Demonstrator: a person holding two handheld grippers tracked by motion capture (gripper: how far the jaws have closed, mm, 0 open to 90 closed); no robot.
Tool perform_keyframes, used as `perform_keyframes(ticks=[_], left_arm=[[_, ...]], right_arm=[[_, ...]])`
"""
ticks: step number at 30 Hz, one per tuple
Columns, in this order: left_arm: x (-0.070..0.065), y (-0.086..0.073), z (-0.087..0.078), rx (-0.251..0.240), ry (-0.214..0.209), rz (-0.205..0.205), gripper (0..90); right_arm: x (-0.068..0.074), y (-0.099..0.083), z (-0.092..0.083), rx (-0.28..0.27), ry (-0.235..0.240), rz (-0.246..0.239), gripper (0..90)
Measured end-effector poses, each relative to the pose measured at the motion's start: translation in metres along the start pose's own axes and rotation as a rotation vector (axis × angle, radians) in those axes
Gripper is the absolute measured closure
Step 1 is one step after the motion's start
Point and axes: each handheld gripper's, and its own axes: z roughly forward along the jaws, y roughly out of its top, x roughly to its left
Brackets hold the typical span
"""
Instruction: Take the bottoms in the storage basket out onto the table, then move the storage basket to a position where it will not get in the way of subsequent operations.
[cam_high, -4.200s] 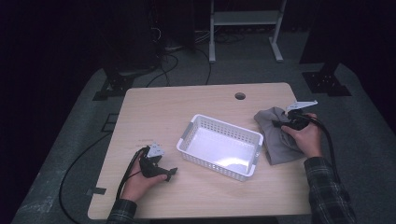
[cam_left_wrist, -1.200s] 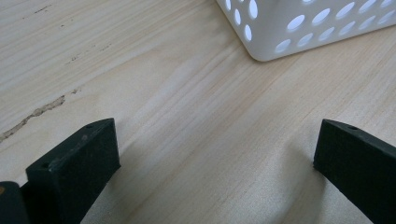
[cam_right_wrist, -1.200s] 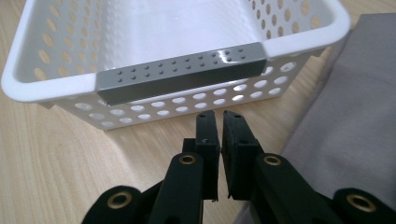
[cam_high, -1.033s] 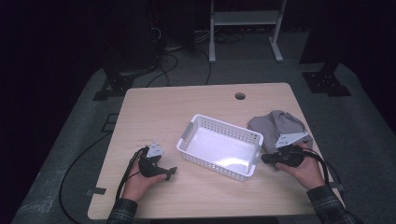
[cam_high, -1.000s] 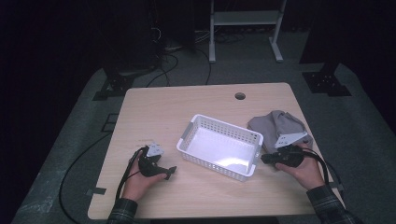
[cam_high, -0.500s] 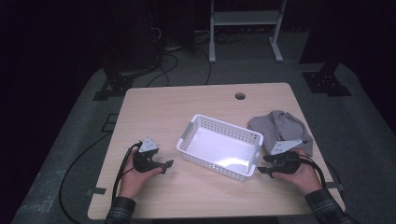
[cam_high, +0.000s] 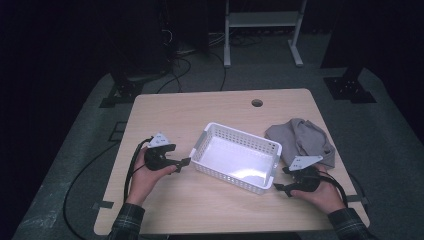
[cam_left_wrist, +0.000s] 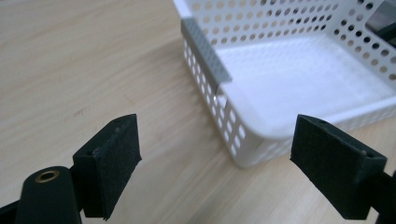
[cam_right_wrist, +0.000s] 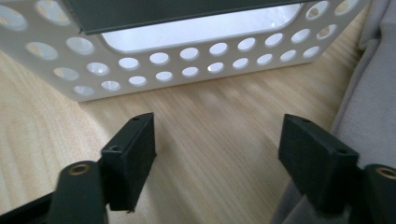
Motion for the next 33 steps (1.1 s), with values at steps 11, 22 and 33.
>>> perform_keyframes(ticks=[11, 22, 33], left_arm=[[0.0, 0.028, 0.015, -0.017, -0.016, 0.029, 20.2], [0.006, 0.043, 0.043, 0.016, -0.012, 0.034, 33.2], [0.011, 0.052, 0.083, 0.116, 0.017, 0.035, 57.9]], right_arm=[[0.0, -0.006, 0.005, -0.061, -0.012, 0.017, 17.1], [0.0, -0.006, 0.005, -0.06, -0.011, 0.015, 16.7], [0.0, -0.006, 0.005, -0.06, -0.011, 0.016, 16.6]])
